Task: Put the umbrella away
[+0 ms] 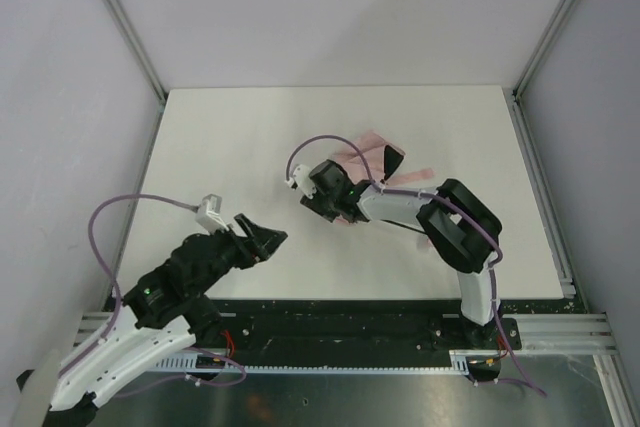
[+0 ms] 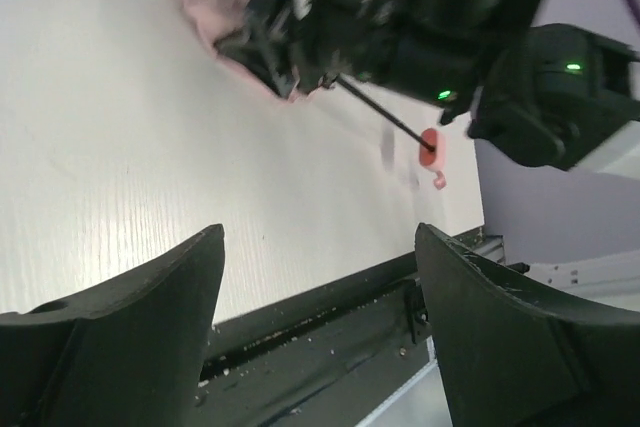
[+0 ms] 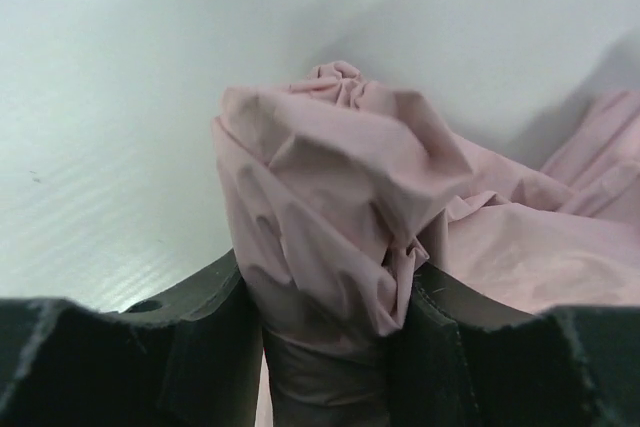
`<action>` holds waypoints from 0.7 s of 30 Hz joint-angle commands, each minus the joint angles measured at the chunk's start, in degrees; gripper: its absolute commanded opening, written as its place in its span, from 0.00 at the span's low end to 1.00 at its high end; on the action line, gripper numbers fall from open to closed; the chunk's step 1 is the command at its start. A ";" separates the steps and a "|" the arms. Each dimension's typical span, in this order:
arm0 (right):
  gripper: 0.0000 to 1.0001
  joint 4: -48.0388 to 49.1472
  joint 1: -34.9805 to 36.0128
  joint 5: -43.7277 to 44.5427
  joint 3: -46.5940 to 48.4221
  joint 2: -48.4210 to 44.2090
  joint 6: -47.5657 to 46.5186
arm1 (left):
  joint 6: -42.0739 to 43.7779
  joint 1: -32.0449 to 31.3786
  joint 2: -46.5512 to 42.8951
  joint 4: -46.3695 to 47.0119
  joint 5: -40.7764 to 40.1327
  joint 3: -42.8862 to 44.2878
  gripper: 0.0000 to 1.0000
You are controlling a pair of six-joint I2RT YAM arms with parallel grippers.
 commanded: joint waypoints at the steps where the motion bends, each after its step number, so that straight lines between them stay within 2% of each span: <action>1: 0.00 -6.00 -0.18 -28.70 -9.65 8.15 13.52 | -16.16 0.26 4.14 2.06 -0.25 -3.68 0.84; 4: 0.00 -2.45 -1.07 -31.47 -12.18 7.28 14.80 | -21.43 0.32 10.09 3.75 0.44 -4.66 0.90; 8: 0.00 -0.59 -1.42 -31.84 -13.08 8.27 15.10 | -21.81 3.27 19.36 7.21 4.19 -3.22 0.98; 11: 0.00 2.31 -1.93 -31.66 -15.06 7.30 16.76 | -22.88 10.61 24.50 12.06 12.05 -4.79 0.99; 15: 0.00 7.24 -2.30 -31.60 -18.83 4.72 18.92 | -26.74 19.47 29.32 23.89 21.50 -9.47 0.99; 21: 0.00 13.24 -1.92 -31.52 -22.42 3.09 20.19 | -29.60 22.67 35.74 33.06 24.12 -8.79 0.99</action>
